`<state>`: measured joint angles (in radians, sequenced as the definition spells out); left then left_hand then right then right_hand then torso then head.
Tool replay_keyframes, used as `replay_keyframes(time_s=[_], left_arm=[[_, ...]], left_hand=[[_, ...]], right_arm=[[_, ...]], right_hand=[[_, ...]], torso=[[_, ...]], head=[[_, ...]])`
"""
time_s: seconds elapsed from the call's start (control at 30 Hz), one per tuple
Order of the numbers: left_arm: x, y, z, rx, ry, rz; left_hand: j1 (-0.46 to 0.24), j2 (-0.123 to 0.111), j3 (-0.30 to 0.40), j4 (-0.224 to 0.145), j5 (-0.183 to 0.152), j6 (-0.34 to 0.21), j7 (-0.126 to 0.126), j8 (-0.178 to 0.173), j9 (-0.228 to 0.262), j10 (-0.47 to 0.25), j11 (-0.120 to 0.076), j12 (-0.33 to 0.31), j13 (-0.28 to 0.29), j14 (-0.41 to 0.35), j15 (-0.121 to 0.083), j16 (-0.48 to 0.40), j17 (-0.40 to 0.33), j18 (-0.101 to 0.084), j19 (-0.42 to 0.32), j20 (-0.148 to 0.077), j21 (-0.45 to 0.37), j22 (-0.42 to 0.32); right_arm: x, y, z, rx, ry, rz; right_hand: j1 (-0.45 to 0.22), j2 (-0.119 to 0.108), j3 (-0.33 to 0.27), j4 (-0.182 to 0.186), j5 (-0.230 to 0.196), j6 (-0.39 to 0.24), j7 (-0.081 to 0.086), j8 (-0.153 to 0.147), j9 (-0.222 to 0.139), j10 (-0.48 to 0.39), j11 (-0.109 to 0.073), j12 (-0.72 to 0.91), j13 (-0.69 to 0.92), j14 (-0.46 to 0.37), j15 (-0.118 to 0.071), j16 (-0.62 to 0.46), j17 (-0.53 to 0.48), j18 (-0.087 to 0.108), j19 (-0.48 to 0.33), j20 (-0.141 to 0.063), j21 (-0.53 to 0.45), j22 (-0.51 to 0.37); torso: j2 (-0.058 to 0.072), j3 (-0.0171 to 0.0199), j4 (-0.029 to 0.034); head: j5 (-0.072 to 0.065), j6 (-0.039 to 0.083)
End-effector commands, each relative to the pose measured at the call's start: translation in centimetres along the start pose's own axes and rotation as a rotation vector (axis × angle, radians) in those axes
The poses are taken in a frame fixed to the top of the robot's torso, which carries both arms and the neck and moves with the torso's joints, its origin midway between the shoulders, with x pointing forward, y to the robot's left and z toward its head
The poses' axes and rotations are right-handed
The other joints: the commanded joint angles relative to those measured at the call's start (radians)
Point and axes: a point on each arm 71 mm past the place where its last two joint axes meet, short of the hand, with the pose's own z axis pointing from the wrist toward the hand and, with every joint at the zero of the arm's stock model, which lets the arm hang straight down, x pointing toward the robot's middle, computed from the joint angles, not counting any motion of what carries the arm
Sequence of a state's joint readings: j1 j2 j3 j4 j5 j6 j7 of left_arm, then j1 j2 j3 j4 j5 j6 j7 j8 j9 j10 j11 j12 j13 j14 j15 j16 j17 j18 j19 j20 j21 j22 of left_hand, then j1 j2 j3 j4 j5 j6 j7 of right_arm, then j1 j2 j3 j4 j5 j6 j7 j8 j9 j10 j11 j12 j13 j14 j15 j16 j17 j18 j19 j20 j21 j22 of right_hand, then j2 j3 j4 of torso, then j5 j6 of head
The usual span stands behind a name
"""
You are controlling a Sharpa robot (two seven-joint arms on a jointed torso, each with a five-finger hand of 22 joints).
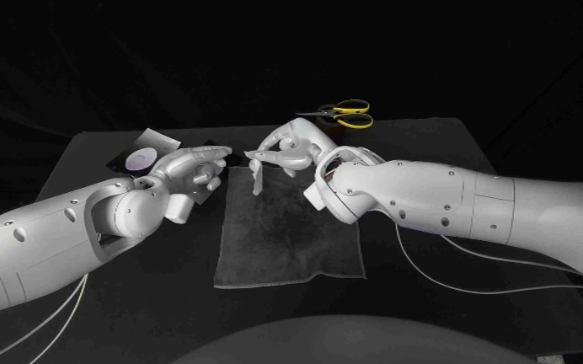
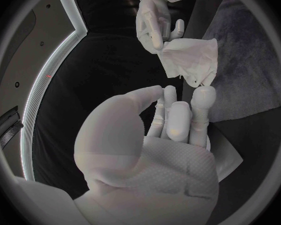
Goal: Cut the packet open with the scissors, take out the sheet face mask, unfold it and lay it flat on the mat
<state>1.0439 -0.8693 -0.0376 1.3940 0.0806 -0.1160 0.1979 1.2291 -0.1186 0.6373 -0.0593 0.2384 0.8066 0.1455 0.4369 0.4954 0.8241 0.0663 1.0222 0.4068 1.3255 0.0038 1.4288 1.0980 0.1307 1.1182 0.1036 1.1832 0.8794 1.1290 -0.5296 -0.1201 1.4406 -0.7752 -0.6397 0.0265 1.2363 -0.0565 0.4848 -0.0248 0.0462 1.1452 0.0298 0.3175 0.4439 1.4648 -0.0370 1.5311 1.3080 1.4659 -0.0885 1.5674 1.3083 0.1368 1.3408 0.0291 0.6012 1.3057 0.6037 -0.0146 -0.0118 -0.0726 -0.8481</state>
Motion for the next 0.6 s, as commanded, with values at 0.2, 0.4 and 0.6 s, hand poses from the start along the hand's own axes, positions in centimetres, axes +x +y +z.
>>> replay_keyframes(time_s=[0.2,0.4,0.6], left_arm=[[0.8,-0.6,0.3,0.038,0.019,-0.002],[1.9,-0.5,0.6,0.041,0.043,0.035],[2.8,-0.4,0.7,0.032,0.068,0.052]], left_hand=[[0.003,-0.001,-0.004,0.001,0.007,0.005,0.0,-0.005,-0.001,0.005,0.003,-0.004,-0.001,-0.006,0.002,-0.006,0.0,0.018,-0.006,-0.002,-0.005,0.001],[0.002,-0.003,-0.007,0.002,0.007,0.005,0.0,-0.005,-0.003,0.005,0.003,-0.005,-0.003,-0.01,0.002,-0.009,-0.007,0.02,-0.011,-0.001,-0.011,-0.008],[0.001,-0.003,-0.009,0.003,0.007,0.005,0.0,-0.006,-0.004,0.005,0.003,-0.006,-0.005,-0.012,0.003,-0.011,-0.012,0.02,-0.013,-0.001,-0.014,-0.011]], right_arm=[[0.6,-3.0,-1.2,0.071,0.018,0.014],[0.6,-6.6,-2.7,0.161,0.022,0.022],[0.3,-9.4,-4.8,0.234,0.023,0.027]], right_hand=[[0.0,0.014,0.03,-0.022,0.003,0.006,0.002,0.036,0.039,0.097,-0.004,-0.004,0.237,0.105,-0.004,0.003,0.263,0.012,-0.007,-0.001,-0.003,0.0],[-0.002,0.014,0.031,-0.022,0.002,0.005,0.002,0.037,0.04,0.097,-0.004,-0.005,0.236,0.105,-0.004,0.003,0.261,0.013,-0.008,-0.001,-0.009,-0.001],[-0.003,0.015,0.032,-0.021,0.002,0.005,0.002,0.037,0.04,0.097,-0.004,-0.005,0.236,0.104,-0.004,0.002,0.26,0.014,-0.009,-0.001,-0.012,-0.002]], torso=[[0.002,0.0015,-0.0029],[0.001,0.0032,-0.0029],[0.002,0.0044,-0.0025]], head=[[0.01,-0.013],[0.014,-0.019],[0.021,-0.025]])
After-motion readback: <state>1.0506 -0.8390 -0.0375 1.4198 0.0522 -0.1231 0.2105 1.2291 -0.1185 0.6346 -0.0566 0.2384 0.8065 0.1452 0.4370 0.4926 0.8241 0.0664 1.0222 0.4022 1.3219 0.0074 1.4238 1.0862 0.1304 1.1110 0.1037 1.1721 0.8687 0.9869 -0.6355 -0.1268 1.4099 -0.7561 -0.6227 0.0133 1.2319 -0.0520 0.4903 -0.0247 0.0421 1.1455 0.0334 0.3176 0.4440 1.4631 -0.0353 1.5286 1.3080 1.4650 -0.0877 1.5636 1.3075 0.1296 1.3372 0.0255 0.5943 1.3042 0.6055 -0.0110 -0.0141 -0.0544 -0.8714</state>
